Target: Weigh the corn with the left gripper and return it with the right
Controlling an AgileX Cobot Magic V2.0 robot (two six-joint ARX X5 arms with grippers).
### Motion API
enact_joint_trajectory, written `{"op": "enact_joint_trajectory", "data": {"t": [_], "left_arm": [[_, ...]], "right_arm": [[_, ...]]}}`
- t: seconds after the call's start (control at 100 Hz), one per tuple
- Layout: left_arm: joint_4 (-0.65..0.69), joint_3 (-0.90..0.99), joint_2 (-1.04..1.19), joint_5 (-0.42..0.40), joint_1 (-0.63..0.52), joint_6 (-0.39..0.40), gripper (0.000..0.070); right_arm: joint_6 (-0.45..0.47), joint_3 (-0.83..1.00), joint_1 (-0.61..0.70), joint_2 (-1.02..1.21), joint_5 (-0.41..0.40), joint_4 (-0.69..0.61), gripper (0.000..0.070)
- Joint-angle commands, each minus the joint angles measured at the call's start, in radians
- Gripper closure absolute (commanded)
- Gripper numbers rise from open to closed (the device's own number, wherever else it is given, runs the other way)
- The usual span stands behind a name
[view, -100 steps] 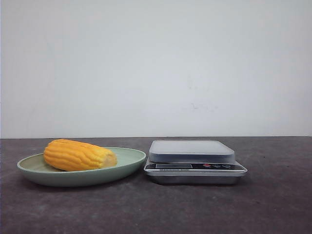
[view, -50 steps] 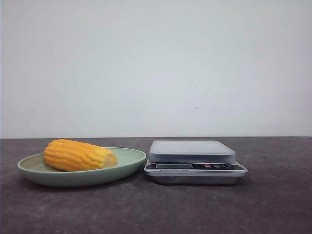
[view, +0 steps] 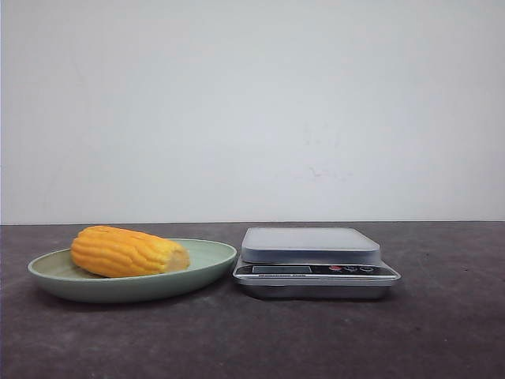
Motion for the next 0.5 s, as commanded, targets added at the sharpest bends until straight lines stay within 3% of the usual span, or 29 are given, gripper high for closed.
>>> {"op": "enact_joint_trajectory", "data": {"t": [0.0, 0.33, 0.49], "left_arm": [[0.013, 0.013, 0.008, -0.003, -0.008, 0.0, 0.07], [0.014, 0.014, 0.007, -0.003, -0.007, 0.0, 0.07], [0.013, 0.014, 0.007, -0.003, -0.008, 0.0, 0.07]], "right_arm": [[0.027, -0.031, -0.014, -0.031, -0.005, 0.022, 0.07], [0.02, -0.08, -0.032, -0.028, 0.048, 0.011, 0.07], [0.02, -0.08, -0.032, -0.028, 0.028, 0.025, 0.07]]}}
